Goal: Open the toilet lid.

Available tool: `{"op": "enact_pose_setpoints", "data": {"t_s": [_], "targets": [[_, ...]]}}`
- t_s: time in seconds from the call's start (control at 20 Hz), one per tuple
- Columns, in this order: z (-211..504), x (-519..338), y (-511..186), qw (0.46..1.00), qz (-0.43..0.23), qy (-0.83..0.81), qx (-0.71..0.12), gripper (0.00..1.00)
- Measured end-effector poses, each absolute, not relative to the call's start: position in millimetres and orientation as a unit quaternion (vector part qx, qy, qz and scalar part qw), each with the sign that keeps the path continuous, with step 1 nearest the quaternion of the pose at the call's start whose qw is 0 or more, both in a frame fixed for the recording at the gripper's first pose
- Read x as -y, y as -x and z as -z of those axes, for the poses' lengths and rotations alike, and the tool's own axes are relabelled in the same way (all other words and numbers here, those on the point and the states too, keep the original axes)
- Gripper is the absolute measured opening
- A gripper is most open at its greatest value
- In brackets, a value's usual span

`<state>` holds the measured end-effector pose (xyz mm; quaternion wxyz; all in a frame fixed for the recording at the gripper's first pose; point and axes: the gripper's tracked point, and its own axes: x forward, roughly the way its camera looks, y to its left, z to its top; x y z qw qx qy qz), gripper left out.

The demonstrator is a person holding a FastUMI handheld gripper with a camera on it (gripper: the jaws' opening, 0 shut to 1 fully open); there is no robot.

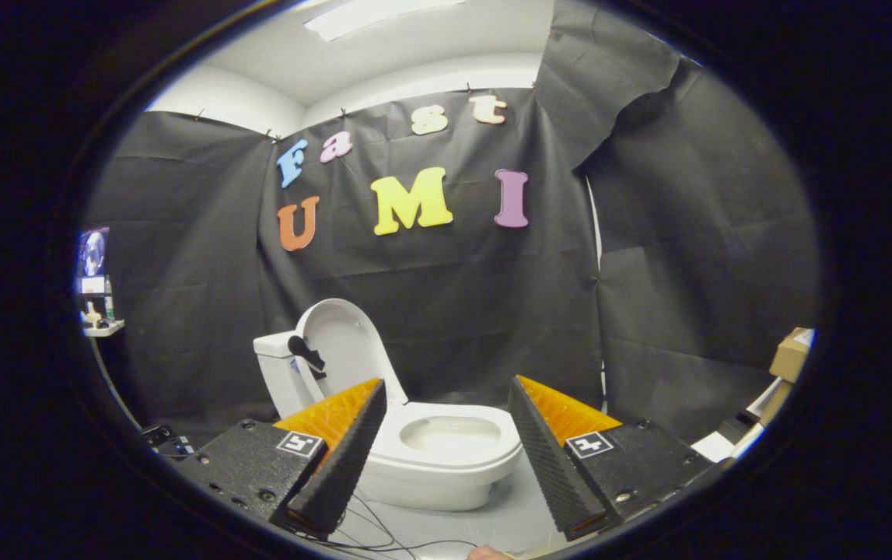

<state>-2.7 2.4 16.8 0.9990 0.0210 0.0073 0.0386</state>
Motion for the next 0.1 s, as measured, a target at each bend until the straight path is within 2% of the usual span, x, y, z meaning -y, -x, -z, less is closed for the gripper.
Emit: {"op": "enact_pose_setpoints", "data": {"t_s": [0.1], "targets": [[-15.7, -6.3, 2.1, 0.999, -0.047, -0.027, -0.004, 0.99]]}}
